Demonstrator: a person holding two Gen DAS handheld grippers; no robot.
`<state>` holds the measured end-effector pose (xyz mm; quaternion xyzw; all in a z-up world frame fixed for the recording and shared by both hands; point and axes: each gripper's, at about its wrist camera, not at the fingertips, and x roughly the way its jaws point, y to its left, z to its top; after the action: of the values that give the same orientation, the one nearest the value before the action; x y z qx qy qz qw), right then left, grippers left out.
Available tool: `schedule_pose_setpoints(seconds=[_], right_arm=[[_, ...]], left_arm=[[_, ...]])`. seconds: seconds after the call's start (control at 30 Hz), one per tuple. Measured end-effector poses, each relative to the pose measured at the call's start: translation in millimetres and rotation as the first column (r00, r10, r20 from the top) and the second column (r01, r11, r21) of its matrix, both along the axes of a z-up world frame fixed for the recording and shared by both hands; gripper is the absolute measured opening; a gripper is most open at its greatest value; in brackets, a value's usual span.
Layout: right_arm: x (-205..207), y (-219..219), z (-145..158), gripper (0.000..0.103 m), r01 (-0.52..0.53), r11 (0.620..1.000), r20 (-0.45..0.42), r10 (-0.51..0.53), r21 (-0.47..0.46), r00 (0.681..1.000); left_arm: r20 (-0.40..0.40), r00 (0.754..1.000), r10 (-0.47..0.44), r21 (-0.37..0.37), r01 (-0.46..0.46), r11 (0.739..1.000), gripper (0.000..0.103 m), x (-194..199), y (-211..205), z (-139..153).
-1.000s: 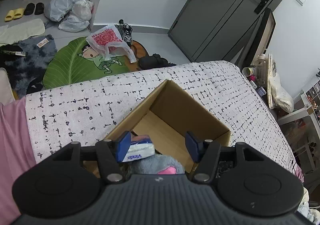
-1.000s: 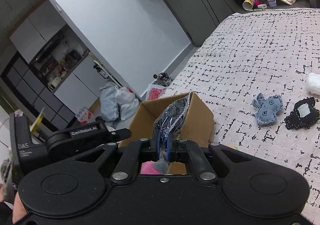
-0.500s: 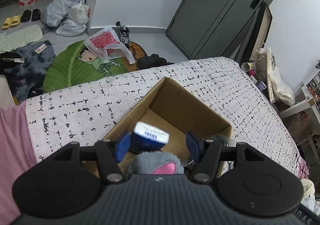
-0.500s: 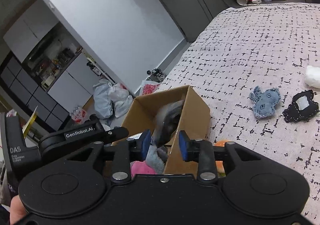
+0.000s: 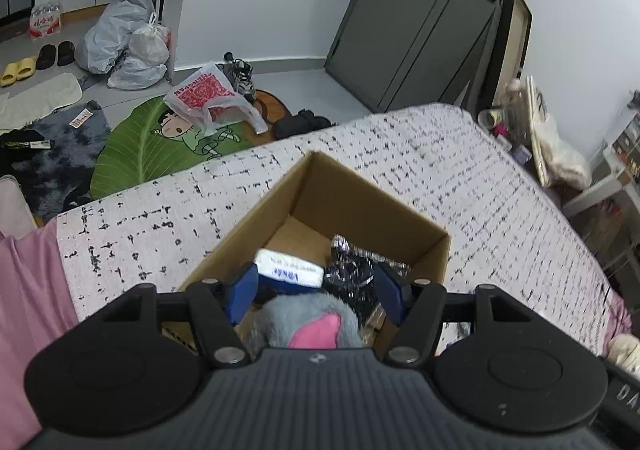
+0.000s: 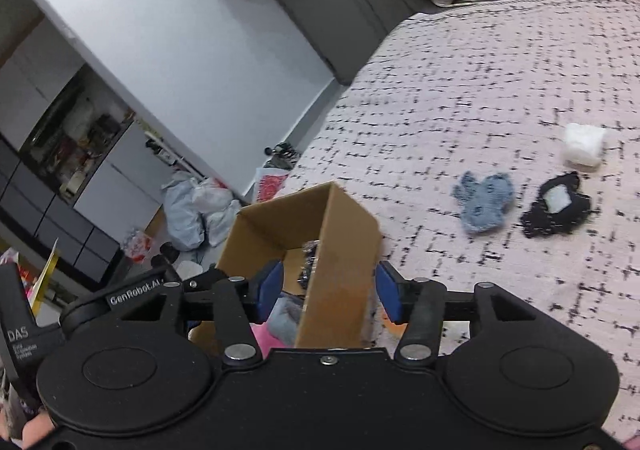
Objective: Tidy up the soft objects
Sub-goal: 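Open both grippers over the box and withdraw toward the burger squishy, then lower the left gripper onto the burger squishy and close it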
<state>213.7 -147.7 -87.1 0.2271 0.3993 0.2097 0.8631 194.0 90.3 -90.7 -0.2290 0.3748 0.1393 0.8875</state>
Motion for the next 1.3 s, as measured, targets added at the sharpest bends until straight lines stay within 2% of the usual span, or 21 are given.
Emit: schedule_pose_setpoints(seconds=[0.07, 0.13, 0.27, 0.4, 0.63, 0.77, 0.9, 1.03, 1.3], right_arm=[[0.3, -6.0, 1.6, 0.06, 0.015, 1.0, -0.01, -0.015, -0.012, 1.0], [0.7, -11.4, 2.4, 0.067, 0.023, 1.0, -0.016, -0.023, -0.016, 1.0], [0.2, -22.2, 5.8, 0.072, 0.037, 0.999, -0.033, -0.037, -0.01, 0.999], [-1.1, -32.7, 10.5, 0.083, 0.05, 0.999, -0.028, -0.05, -0.013, 0.998], [-6.3, -56.0, 24.0, 0.091, 0.049, 0.999, -0.004, -0.05, -0.021, 0.999], [-8.2, -73.3, 31.3, 0.095, 0.066, 0.998, 0.03, -0.065, -0.017, 0.997], [-4.7, -91.8, 31.8, 0.095, 0.103, 0.995, 0.007, -0.103, 0.012, 0.995], [-6.3, -104.2, 37.4, 0.095, 0.103, 0.994, 0.02, -0.104, 0.032, 0.994], [-6.6, -130.3, 39.1, 0.095, 0.146, 0.987, 0.011, -0.148, 0.069, 0.989]], left_arm=[[-0.025, 1.0, -0.006, 0.011, 0.006, 1.0, 0.073, 2.0, -5.7, -0.3], [-0.035, 0.999, -0.001, 0.018, 0.001, 1.0, 0.074, 1.2, -10.1, 1.4], [-0.039, 0.999, -0.01, 0.035, 0.012, 0.999, 0.077, 0.6, -20.7, 8.3], [-0.028, 0.999, -0.02, 0.048, 0.022, 0.999, 0.083, -0.4, -32.9, 17.5], [-0.01, 0.998, -0.057, 0.042, 0.057, 0.997, 0.085, -0.2, -58.5, 28.6], [-0.002, 0.997, -0.078, 0.05, 0.078, 0.996, 0.086, -1.3, -74.5, 35.0], [0.014, 0.996, -0.089, 0.056, 0.088, 0.995, 0.086, -2.7, -85.1, 46.6], [0.024, 0.995, -0.097, 0.058, 0.095, 0.994, 0.086, -2.9, -92.6, 55.7], [-0.003, 0.994, -0.109, 0.041, 0.109, 0.993, 0.086, -3.1, -113.4, 51.6]])
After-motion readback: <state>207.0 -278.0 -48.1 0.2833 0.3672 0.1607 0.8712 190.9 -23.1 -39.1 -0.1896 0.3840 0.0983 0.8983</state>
